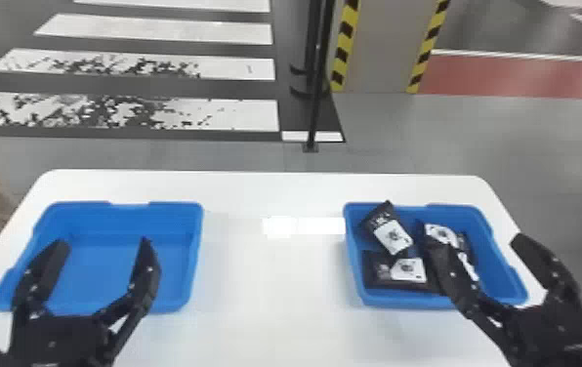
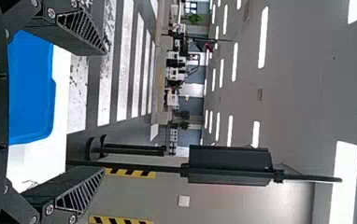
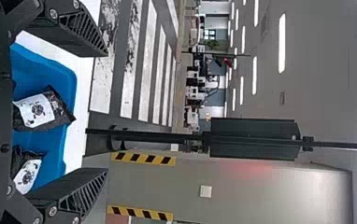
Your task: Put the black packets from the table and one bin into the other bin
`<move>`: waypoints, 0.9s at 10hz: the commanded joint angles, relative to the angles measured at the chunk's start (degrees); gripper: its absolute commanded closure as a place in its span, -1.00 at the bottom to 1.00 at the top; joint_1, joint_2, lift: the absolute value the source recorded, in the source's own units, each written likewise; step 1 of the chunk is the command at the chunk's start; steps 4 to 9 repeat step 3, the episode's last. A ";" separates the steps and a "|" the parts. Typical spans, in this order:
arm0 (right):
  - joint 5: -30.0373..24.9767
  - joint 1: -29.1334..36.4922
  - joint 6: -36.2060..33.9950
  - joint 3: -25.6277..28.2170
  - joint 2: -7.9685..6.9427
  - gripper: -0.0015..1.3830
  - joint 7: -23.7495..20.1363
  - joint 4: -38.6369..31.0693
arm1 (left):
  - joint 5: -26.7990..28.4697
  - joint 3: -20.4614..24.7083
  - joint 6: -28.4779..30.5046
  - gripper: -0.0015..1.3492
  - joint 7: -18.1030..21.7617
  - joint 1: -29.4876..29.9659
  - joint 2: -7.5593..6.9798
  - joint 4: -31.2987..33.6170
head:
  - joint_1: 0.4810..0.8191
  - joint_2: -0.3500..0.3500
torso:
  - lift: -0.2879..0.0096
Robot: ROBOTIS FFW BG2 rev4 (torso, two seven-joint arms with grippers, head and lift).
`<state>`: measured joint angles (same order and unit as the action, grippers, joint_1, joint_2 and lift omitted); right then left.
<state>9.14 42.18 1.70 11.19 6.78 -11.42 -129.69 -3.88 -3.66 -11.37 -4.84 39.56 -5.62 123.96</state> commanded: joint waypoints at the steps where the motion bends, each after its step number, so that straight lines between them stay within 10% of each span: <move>1: -0.46 0.00 0.13 0.00 -0.01 -0.78 -0.01 -0.32 | 0.00 0.11 -0.02 -0.76 0.01 0.09 0.00 0.00 | 0.27 -0.26 | 0.20; 9: -1.03 0.00 0.84 0.00 0.08 -0.78 -0.01 -0.32 | 0.11 0.23 -0.02 -0.76 0.18 0.09 0.00 0.00 | 0.27 -0.25 | 0.20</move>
